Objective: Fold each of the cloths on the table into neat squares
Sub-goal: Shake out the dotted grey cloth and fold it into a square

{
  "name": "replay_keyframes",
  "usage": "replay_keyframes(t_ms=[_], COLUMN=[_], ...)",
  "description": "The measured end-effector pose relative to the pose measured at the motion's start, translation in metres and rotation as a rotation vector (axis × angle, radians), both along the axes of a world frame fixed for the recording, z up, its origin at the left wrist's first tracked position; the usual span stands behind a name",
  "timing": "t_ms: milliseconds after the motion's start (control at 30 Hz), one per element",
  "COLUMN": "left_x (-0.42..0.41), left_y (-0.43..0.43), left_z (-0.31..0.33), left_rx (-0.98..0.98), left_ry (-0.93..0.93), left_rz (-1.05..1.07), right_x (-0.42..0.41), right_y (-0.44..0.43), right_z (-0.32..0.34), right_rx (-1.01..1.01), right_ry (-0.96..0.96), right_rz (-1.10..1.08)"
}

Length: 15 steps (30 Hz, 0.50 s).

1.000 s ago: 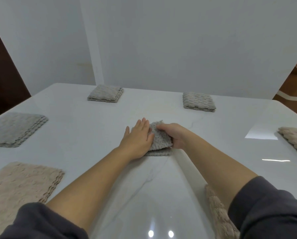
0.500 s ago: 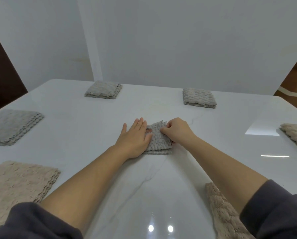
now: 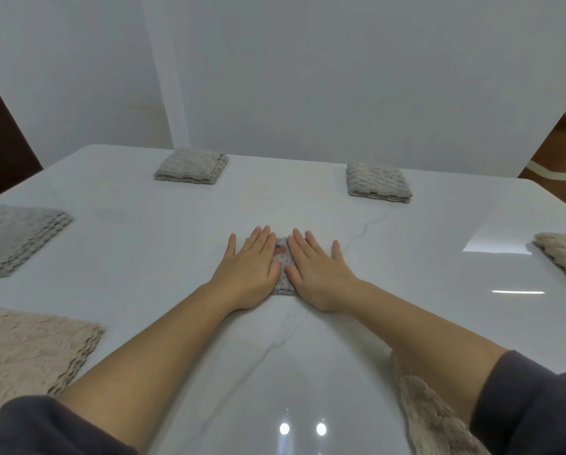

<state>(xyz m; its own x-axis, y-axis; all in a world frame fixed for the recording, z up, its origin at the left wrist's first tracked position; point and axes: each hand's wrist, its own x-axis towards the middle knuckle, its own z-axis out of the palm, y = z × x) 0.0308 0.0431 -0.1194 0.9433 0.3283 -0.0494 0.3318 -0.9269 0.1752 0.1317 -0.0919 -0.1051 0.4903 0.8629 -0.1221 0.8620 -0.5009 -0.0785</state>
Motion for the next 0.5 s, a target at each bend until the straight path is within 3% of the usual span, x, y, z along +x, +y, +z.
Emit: replay_keyframes(t_ms=[133, 200, 300, 333, 433, 500], left_x=[0.000, -0.003, -0.010, -0.011, -0.010, -0.006], left_y=[0.000, -0.002, 0.012, 0.019, 0.031, 0.031], left_z=[0.003, 0.010, 0.025, 0.033, 0.060, 0.070], left_rx=[-0.004, -0.061, -0.235, -0.350, -0.839, -0.866], left_ry=[0.031, -0.012, -0.374, -0.418, -0.175, 0.005], left_rz=[-0.011, 0.009, 0.372, 0.515, 0.703, 0.679], right_x=[0.000, 0.004, 0.014, 0.019, 0.026, 0.026], right_y=[0.000, -0.001, -0.004, -0.004, -0.002, 0.002], right_z=[-0.003, 0.003, 0.021, 0.027, 0.036, 0.034], right_rx=[-0.031, -0.001, 0.222, 0.312, 0.424, 0.406], right_ry=[0.014, 0.111, 0.290, 0.351, 0.556, 0.605], right_rz=[-0.002, -0.026, -0.188, -0.265, -0.432, -0.453])
